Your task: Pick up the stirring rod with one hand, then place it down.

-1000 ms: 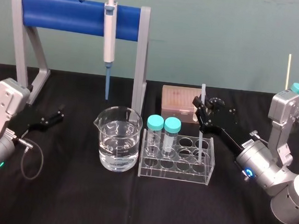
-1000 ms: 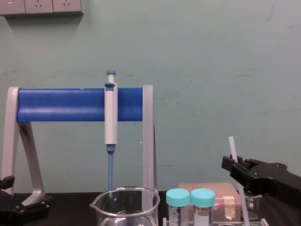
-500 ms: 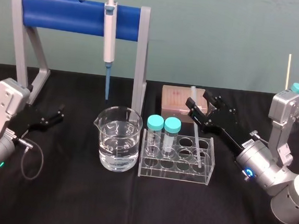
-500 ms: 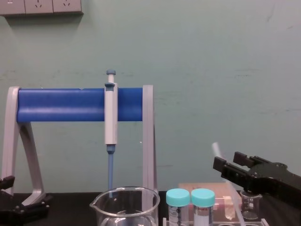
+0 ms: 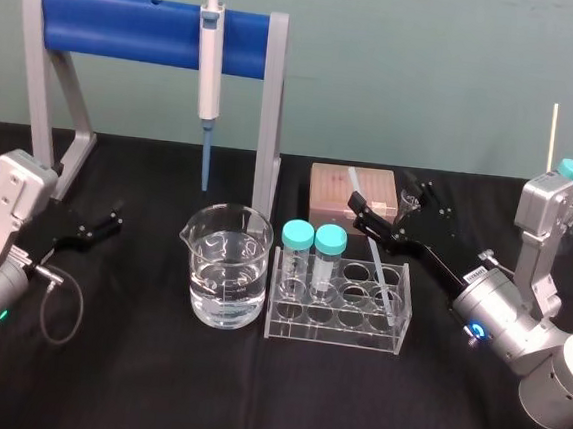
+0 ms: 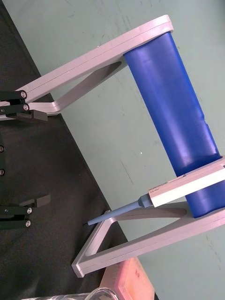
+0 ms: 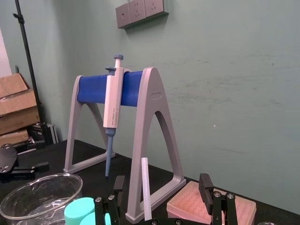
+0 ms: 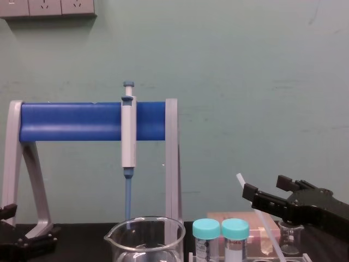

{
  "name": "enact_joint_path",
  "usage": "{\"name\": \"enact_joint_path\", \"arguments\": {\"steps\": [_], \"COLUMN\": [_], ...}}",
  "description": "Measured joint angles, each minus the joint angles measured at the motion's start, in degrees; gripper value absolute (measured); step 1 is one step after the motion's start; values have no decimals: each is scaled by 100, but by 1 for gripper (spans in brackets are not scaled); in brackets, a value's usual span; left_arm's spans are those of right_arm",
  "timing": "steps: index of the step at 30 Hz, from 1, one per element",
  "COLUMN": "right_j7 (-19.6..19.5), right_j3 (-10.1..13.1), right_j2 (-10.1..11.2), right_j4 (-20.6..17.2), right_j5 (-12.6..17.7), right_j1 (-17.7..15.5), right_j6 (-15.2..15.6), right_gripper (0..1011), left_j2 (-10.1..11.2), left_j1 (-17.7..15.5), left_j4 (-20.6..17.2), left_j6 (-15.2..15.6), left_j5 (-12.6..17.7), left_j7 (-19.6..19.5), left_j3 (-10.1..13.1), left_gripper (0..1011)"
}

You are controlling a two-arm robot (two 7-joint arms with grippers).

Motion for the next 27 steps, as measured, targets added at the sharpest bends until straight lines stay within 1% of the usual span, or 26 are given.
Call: {"name": "enact_joint_path", "arguments": {"steps": [5, 7, 11, 12, 13, 14, 15, 16, 19, 20, 24, 27], "right_j7": [-1, -52, -559, -885, -1000, -1309, -1442, -1707, -1974, -2071, -2204, -2228], "right_j3": [3, 50, 277, 381, 422, 517, 556, 612, 666, 686, 725, 731], "right_j2": [0, -8, -97, -150, -172, -219, -236, -258, -275, -282, -305, -310], "right_j4": [0, -22, -157, -215, -235, -263, -272, -283, -285, -284, -267, -260], "right_j5": [0, -2, -152, -278, -324, -459, -525, -668, -822, -888, -996, -1024], "right_j1": [0, 0, -43, -77, -93, -131, -149, -185, -241, -267, -316, -327], "right_j6": [-2, -32, -163, -195, -203, -207, -203, -119, 91, 207, 444, 497], "right_gripper": [1003, 1003, 1003, 1003, 1003, 1003, 1003, 1003, 1003, 1003, 1003, 1003], "left_j2": [0, 0, 0, 0, 0, 0, 0, 0, 0, 0, 0, 0], "left_j1": [0, 0, 0, 0, 0, 0, 0, 0, 0, 0, 0, 0], "left_j4": [0, 0, 0, 0, 0, 0, 0, 0, 0, 0, 0, 0], "left_j6": [0, 0, 0, 0, 0, 0, 0, 0, 0, 0, 0, 0], "left_j5": [0, 0, 0, 0, 0, 0, 0, 0, 0, 0, 0, 0], "left_j7": [0, 0, 0, 0, 0, 0, 0, 0, 0, 0, 0, 0], "left_j3": [0, 0, 0, 0, 0, 0, 0, 0, 0, 0, 0, 0], "left_gripper": [1000, 1000, 1000, 1000, 1000, 1000, 1000, 1000, 1001, 1000, 1000, 1000]}}
